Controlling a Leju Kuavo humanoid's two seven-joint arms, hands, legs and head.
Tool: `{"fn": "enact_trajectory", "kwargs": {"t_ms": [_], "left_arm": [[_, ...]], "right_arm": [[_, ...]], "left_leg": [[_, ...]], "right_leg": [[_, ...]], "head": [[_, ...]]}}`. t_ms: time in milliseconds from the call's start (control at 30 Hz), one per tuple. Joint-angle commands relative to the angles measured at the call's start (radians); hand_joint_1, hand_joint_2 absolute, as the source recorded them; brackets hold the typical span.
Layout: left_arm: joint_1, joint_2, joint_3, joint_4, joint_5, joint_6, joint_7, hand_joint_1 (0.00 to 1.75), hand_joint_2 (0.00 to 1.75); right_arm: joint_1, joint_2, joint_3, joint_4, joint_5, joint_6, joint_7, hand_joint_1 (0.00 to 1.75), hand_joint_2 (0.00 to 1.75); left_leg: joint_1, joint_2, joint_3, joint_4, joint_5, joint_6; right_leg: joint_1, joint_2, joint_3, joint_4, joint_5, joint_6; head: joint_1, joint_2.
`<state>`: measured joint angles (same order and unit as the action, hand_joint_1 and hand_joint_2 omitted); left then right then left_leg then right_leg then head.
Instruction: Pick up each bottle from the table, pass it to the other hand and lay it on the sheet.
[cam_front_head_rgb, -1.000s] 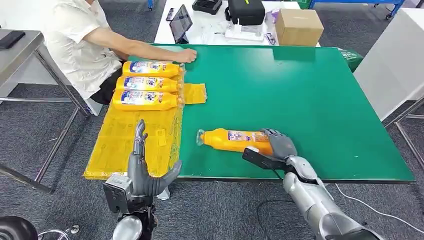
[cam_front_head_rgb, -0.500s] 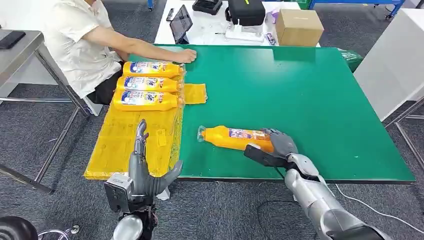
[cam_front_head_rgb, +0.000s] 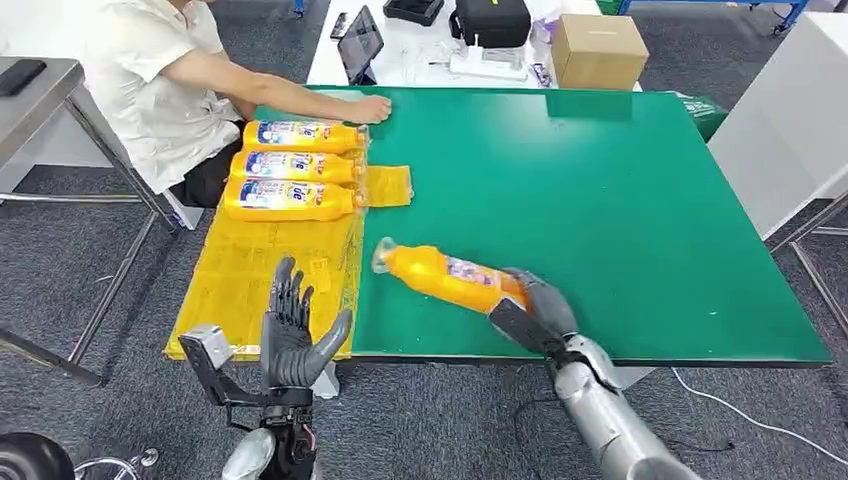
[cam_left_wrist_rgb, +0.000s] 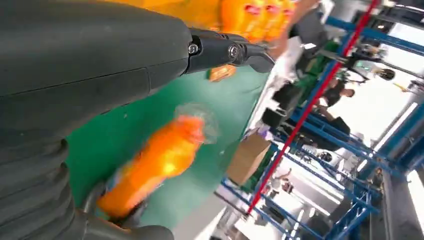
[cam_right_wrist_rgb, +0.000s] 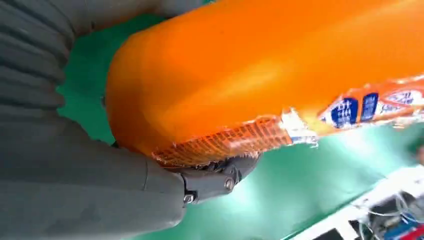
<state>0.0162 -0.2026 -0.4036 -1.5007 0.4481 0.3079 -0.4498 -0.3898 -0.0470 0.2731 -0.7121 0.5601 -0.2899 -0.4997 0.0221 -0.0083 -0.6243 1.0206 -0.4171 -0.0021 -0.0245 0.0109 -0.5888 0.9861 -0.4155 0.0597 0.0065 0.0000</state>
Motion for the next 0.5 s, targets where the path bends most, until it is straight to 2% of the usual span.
{"fn": "enact_trajectory", "kwargs": {"t_ms": [33, 167, 267, 300, 367, 400, 500], "left_arm": [[0.013, 0.005, 0.026, 0.047, 0.072, -0.046, 0.009, 0.0, 1.75], [0.0, 0.024, 0.015, 0.034, 0.082, -0.064, 0.006, 0.0, 1.75], [-0.02, 0.067, -0.033, 0.028, 0.03, -0.124, 0.022, 0.0, 1.75], [-0.029, 0.073, -0.049, 0.035, -0.049, -0.123, -0.019, 0.0, 1.75], [-0.046, 0.061, -0.059, 0.046, -0.084, -0.121, -0.031, 0.0, 1.75], [-0.062, 0.062, -0.07, 0.062, -0.078, -0.14, 0.007, 0.0, 1.75], [-0.075, 0.057, -0.071, 0.08, -0.08, -0.138, 0.012, 0.0, 1.75]], "right_arm": [[0.067, 0.06, -0.041, -0.191, -0.094, -0.004, -0.039, 1.75, 1.75], [0.102, 0.083, -0.034, -0.275, -0.177, 0.03, -0.077, 1.75, 1.75], [0.135, 0.094, 0.044, -0.343, -0.198, 0.102, -0.064, 1.75, 1.75], [0.141, 0.094, 0.088, -0.349, -0.202, 0.125, -0.059, 1.75, 1.75], [0.146, 0.115, 0.134, -0.35, -0.205, 0.153, -0.082, 1.75, 1.75], [0.143, 0.129, 0.153, -0.345, -0.222, 0.164, -0.087, 1.75, 1.75], [0.133, 0.13, 0.176, -0.343, -0.228, 0.169, -0.083, 1.75, 1.75]], "left_leg": [[0.0, 0.001, 0.0, -0.001, -0.001, 0.001], [0.0, 0.0, -0.004, -0.001, 0.0, 0.001], [0.0, 0.0, -0.005, 0.0, -0.001, 0.001], [0.0, 0.002, -0.004, 0.0, -0.002, 0.001], [0.0, 0.001, -0.003, -0.001, -0.002, 0.001], [0.0, 0.0, -0.004, -0.001, -0.001, 0.001], [0.0, 0.0, -0.004, -0.001, -0.001, 0.001]], "right_leg": [[0.001, 0.0, 0.0, -0.001, -0.001, -0.003], [0.0, -0.001, -0.003, 0.0, -0.001, -0.001], [0.0, 0.0, -0.004, 0.0, -0.001, -0.002], [0.001, 0.0, -0.003, 0.0, -0.001, -0.004], [0.001, 0.0, -0.004, -0.001, -0.001, -0.004], [0.001, -0.001, -0.004, 0.0, -0.001, -0.004], [0.001, -0.001, -0.004, 0.0, -0.001, -0.003]], "head": [[0.0, 0.0], [0.0, 0.0], [0.0, 0.0], [0.0, 0.0], [0.0, 0.0], [0.0, 0.0], [0.0, 0.0]]}}
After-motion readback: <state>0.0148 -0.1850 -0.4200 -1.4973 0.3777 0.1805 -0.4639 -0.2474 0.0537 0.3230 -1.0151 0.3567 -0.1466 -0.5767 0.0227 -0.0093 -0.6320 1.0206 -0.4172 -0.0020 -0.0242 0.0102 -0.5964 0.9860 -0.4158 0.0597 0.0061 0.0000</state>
